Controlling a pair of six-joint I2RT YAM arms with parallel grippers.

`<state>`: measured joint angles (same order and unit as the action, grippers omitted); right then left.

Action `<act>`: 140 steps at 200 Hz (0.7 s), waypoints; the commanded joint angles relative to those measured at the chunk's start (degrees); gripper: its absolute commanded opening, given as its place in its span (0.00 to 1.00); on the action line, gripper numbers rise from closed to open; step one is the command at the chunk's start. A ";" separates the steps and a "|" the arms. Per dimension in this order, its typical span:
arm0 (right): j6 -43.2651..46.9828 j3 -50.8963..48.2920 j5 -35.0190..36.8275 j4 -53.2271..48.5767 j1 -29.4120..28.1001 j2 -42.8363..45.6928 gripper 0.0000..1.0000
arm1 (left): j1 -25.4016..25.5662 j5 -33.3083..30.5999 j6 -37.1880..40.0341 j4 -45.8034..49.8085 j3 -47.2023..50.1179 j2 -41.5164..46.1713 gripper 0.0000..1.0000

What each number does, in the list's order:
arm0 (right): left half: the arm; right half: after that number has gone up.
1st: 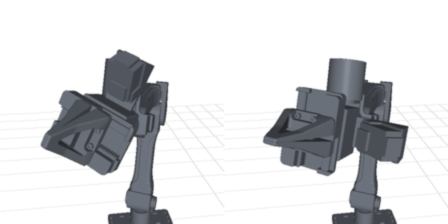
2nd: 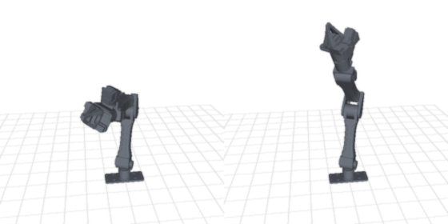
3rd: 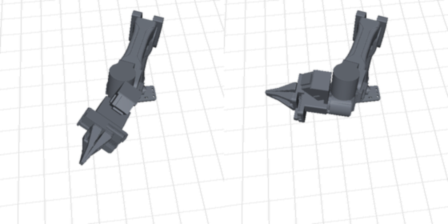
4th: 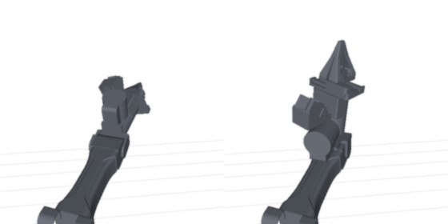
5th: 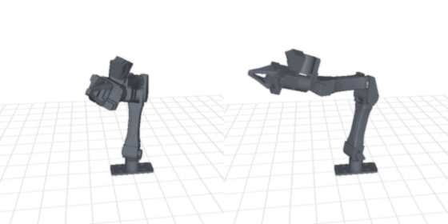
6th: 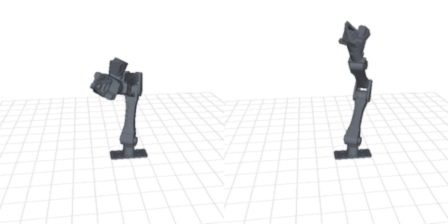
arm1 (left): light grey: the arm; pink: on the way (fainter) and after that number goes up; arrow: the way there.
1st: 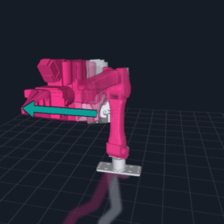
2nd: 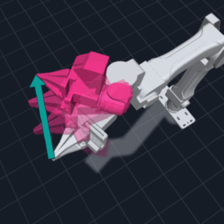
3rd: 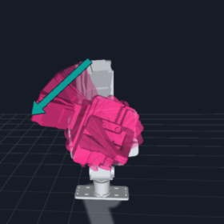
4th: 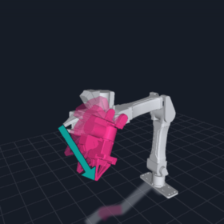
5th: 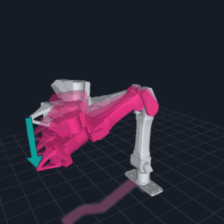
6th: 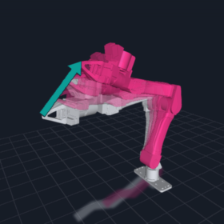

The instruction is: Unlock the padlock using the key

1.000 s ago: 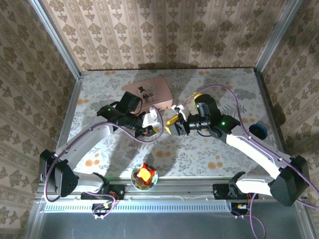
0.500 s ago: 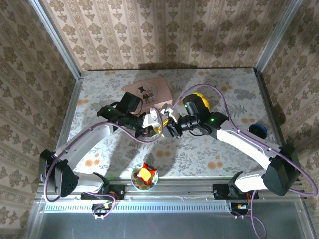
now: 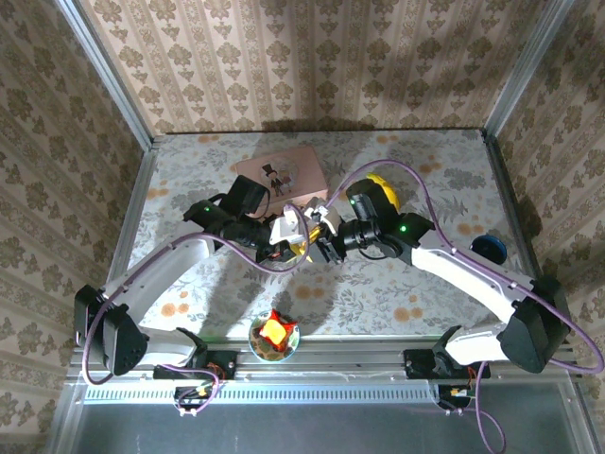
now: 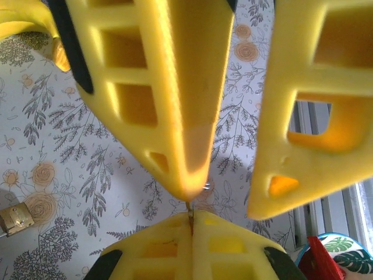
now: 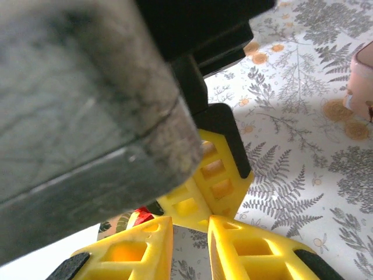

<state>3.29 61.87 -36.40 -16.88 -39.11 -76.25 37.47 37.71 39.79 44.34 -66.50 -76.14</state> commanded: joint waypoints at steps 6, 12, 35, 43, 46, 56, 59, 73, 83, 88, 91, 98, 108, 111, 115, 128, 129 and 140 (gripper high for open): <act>1.35 -0.69 3.23 1.32 -0.11 3.16 0.26 | 0.63 2.89 1.96 1.07 0.55 1.44 0.00; 1.52 -0.68 3.72 1.12 -0.15 3.43 0.26 | 0.67 2.90 1.96 1.04 0.52 1.51 0.00; 2.20 -0.95 5.30 0.20 -0.17 4.05 0.26 | 0.67 2.89 1.87 0.97 0.58 1.54 0.00; 2.25 -0.97 5.46 0.08 -0.16 3.96 0.27 | 0.67 2.98 1.87 0.93 0.65 1.52 0.00; 2.25 -1.04 5.42 0.03 -0.16 3.88 0.27 | 0.67 2.98 1.87 0.86 0.59 1.52 0.00; 2.17 -1.09 5.17 0.07 -0.17 3.47 0.28 | 0.64 3.06 1.78 0.76 0.66 1.52 0.00; 2.10 -1.13 5.03 0.16 -0.17 3.35 0.29 | 0.67 3.07 1.78 0.71 0.67 1.52 0.00; 1.90 -0.99 4.77 0.14 -0.13 2.50 0.31 | 0.67 3.07 1.69 0.58 0.64 1.52 0.00; 1.90 -0.77 4.59 -0.20 -0.16 1.73 0.32 | 0.66 3.06 1.69 0.53 0.60 1.52 0.00; 1.90 -0.63 4.44 -0.41 -0.10 1.40 0.32 | 0.66 3.07 1.70 0.55 0.62 1.52 0.00; 1.96 -0.54 4.35 -0.59 -0.17 1.23 0.32 | 0.67 3.07 1.68 0.57 0.66 1.52 0.00; 1.98 -0.39 4.08 -0.84 -0.21 0.80 0.32 | 0.63 3.07 1.69 0.57 0.53 1.56 0.00; 1.98 -0.34 3.69 -0.91 -0.26 0.40 0.33 | 0.67 3.08 1.63 0.49 0.58 1.52 0.00; 1.91 -0.34 3.64 -0.87 -0.26 0.32 0.33 | 0.65 3.09 1.61 0.49 0.60 1.52 0.00; 1.90 -0.34 3.49 -0.80 -0.34 0.23 0.33 | 0.67 3.07 1.61 0.49 0.59 1.52 0.00; 1.73 -0.51 3.10 -0.46 -0.44 0.00 0.33 | 0.63 2.98 1.61 0.36 0.73 1.52 0.00; 1.72 -0.51 3.05 -0.44 -0.48 -0.06 0.33 | 0.65 2.98 1.56 0.38 0.74 1.52 0.00; 1.72 -0.52 2.85 -0.47 -0.57 -0.29 0.33 | 0.67 2.80 1.43 0.02 0.85 1.52 0.00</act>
<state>4.38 61.43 -32.58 -16.93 -39.18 -75.92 37.85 39.07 40.16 44.34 -66.39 -75.88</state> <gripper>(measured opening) 0.328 0.066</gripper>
